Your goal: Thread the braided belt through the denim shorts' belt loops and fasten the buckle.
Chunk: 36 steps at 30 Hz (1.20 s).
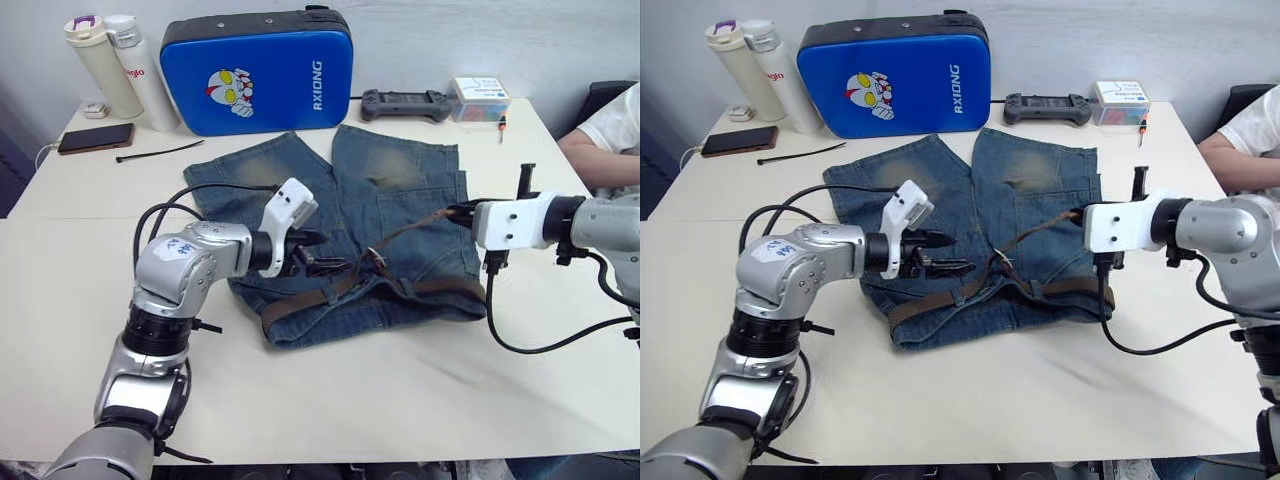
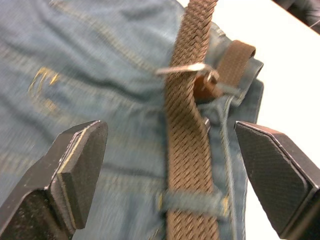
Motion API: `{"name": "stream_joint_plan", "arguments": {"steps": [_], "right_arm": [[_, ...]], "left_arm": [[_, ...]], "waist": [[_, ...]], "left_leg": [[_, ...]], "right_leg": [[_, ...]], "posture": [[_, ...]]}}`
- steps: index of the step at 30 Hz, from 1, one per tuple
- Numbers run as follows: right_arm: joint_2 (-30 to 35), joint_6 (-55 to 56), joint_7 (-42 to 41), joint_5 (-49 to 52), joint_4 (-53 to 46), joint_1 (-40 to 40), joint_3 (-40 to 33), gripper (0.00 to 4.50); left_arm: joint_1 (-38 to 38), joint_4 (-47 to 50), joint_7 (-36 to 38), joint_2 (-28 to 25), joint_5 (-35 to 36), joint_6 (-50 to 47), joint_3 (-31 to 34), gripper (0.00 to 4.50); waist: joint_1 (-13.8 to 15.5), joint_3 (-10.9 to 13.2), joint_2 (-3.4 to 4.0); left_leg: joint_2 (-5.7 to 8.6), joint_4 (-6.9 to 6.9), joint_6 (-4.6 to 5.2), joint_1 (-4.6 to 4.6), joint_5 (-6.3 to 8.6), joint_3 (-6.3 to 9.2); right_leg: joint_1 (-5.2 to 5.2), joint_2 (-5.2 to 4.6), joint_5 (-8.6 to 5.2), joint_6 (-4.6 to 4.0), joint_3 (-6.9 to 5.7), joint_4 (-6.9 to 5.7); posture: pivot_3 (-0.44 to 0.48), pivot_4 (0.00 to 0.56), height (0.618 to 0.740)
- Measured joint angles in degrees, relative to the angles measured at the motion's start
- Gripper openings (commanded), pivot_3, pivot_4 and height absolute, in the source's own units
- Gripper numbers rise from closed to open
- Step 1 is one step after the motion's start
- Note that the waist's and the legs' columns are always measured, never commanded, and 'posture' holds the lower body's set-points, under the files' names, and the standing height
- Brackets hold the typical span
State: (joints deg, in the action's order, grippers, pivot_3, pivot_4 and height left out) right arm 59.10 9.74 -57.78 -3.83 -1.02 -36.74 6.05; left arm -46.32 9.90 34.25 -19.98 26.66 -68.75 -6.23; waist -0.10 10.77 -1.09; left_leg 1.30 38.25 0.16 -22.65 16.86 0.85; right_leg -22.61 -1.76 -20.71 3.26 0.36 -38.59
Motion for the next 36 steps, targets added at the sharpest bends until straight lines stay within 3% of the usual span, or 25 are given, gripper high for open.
{"name": "stream_joint_plan", "arguments": {"steps": [8, 12, 19, 32, 36], "right_arm": [[-3.63, -4.38, -1.15, -0.37, -1.12, -0.98, 1.3, 0.0], [-3.75, -5.53, -1.14, -0.46, -1.22, -0.96, 1.3, 0.0], [-3.75, -7.35, -0.99, -0.52, -2.19, -0.5, 1.29, 0.0], [-3.8, -10.02, 0.07, -0.81, -3.49, 1.22, 0.09, 0.0], [-5.47, -15.21, -0.41, 2.45, -5.97, 1.58, -0.65, 1.7]], "left_arm": [[-3.14, -1.97, -5.47, 6.7, -2.63, 2.51, -4.79, 4.44], [-3.26, -2.04, -7.26, 7.41, -4.73, 3.34, -7.2, 3.23], [-3.31, -3.55, -8.24, 7.68, -6.41, 3.9, -7.81, 0.15], [-5.12, -7.54, -8.65, 11.09, -6.32, 3.01, -4.34, 0.07], [-5.12, -7.99, -8.63, 11.22, -5.85, 1.97, -2.75, 0.0]], "waist": [[0.18, 0.0, 0.0], [0.04, 0.0, 0.0], [0.16, 0.0, 0.0], [0.17, 0.0, 0.0], [0.12, 0.0, 0.0]], "left_leg": [[0.0, 0.0, 0.0, -0.02, 0.0, 0.0], [0.0, 0.0, 0.0, 0.0, 0.0, -0.01], [0.0, 0.01, -0.02, 0.0, -0.01, -0.01], [0.0, 0.02, -0.02, 0.0, -0.01, -0.02], [-0.01, 0.02, -0.02, 0.0, -0.01, 0.0]], "right_leg": [[0.0, -0.01, 0.0, 0.0, 0.0, -0.08], [0.0, 0.0, 0.0, 0.0, 0.01, -0.08], [-0.01, 0.0, 0.0, 0.0, 0.01, -0.07], [-0.01, 0.0, 0.0, 0.0, 0.01, -0.08], [-0.01, 0.0, 0.0, 0.0, 0.0, -0.1]], "posture": [[0.0, 0.15, 0.74], [0.0, 0.15, 0.74], [0.0, 0.15, 0.74], [0.0, 0.15, 0.74], [0.0, 0.15, 0.74]]}}
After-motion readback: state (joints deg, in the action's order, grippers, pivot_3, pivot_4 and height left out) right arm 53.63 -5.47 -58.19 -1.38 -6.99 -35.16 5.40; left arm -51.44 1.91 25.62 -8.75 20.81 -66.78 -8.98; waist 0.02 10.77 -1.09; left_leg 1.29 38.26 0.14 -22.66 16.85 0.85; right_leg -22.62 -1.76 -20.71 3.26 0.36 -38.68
